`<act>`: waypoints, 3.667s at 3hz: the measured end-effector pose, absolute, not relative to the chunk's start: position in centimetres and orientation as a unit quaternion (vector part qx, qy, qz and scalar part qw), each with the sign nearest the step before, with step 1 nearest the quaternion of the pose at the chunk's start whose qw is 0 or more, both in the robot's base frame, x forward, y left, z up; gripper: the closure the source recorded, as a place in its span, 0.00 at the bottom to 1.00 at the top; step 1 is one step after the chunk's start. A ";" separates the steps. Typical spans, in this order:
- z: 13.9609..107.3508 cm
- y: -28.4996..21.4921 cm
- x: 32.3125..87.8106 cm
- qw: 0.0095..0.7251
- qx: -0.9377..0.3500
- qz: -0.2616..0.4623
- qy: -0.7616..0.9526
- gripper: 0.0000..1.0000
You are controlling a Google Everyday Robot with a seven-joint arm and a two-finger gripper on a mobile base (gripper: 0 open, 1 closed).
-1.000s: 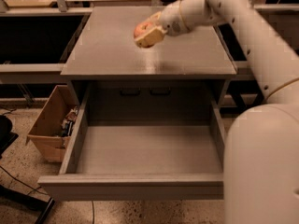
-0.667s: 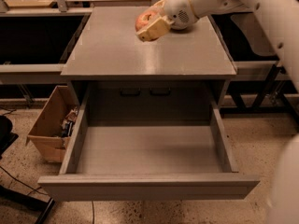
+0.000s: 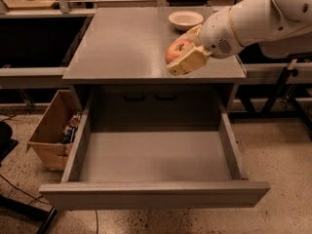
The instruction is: Place apple into top drawer
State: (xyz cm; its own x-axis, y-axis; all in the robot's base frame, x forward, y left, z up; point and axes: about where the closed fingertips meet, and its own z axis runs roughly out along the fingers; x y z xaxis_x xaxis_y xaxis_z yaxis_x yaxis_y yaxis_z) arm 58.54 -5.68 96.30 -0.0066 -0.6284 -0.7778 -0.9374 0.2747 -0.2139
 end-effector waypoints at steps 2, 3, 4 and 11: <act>90.0 -8.3 54.1 0.411 -0.579 0.174 0.682 1.00; 90.0 -8.3 54.1 0.411 -0.579 0.174 0.682 1.00; 86.9 -8.0 54.9 0.415 -0.550 0.198 0.697 1.00; 64.8 -3.5 57.3 0.464 -0.544 0.257 0.650 0.35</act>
Offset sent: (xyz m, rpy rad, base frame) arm -0.0559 -0.0352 -0.0818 -0.0343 -0.0971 -0.0103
